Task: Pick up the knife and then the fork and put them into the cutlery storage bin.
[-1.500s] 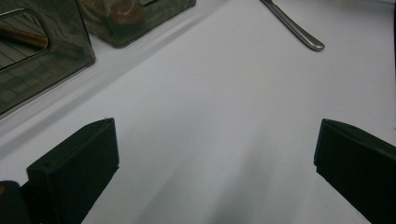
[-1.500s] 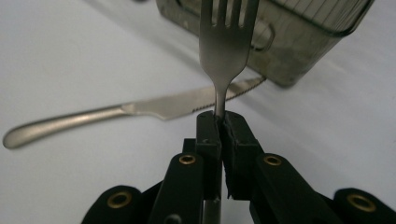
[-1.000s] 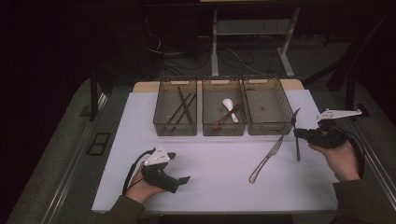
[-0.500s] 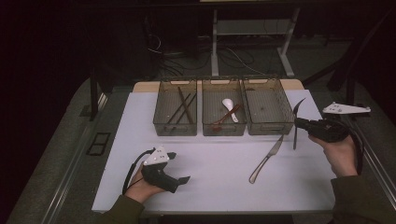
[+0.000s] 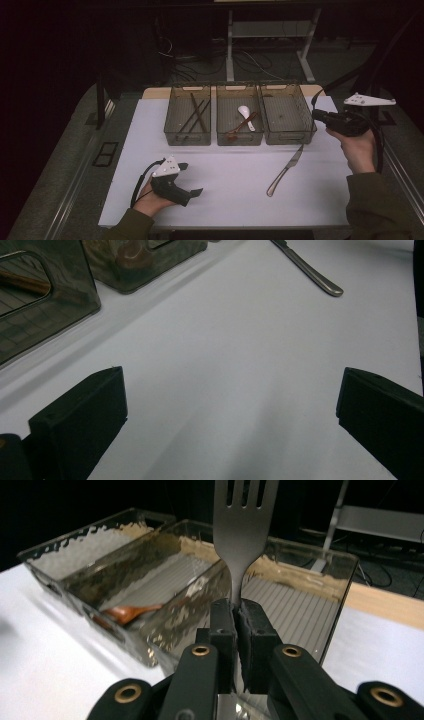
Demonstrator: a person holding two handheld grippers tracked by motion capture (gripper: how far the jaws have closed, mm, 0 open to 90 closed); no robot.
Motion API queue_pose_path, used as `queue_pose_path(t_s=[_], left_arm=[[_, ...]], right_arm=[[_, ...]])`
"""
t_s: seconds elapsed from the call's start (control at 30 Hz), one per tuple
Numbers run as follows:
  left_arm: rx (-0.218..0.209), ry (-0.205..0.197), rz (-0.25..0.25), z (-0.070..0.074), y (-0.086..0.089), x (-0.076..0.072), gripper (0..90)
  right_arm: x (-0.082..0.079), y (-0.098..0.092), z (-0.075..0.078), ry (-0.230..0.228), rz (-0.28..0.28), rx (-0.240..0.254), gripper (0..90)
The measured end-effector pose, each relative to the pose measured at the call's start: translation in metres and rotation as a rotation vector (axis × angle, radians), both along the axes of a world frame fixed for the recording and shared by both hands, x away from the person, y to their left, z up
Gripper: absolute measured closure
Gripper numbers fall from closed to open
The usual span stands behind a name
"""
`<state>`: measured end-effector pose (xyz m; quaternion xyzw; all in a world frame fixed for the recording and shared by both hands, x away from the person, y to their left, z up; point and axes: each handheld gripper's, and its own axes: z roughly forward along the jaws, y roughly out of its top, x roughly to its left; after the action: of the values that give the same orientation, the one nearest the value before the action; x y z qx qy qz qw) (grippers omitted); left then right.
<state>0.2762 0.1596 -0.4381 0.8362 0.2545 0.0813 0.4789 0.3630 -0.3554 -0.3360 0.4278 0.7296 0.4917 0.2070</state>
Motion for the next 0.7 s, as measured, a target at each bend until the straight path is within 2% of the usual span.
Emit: queue_pose_path(t_s=[0.23, 0.37, 0.53, 0.7], left_arm=[[-0.002, 0.001, -0.004, 0.0, 0.0, 0.0, 0.0], [-0.005, 0.002, -0.003, 0.0, 0.0, 0.0, 0.0], [-0.005, 0.003, -0.004, 0.0, 0.0, 0.0, 0.0], [-0.006, 0.002, -0.004, 0.0, 0.0, 0.0, 0.0]], right_arm=[[0.018, 0.006, 0.015, -0.025, -0.008, 0.005, 84.9], [0.03, 0.009, 0.019, -0.032, -0.021, -0.01, 84.9], [0.045, 0.01, 0.018, -0.021, -0.039, -0.026, 84.9], [0.059, 0.01, 0.011, 0.022, -0.059, -0.057, 84.9]])
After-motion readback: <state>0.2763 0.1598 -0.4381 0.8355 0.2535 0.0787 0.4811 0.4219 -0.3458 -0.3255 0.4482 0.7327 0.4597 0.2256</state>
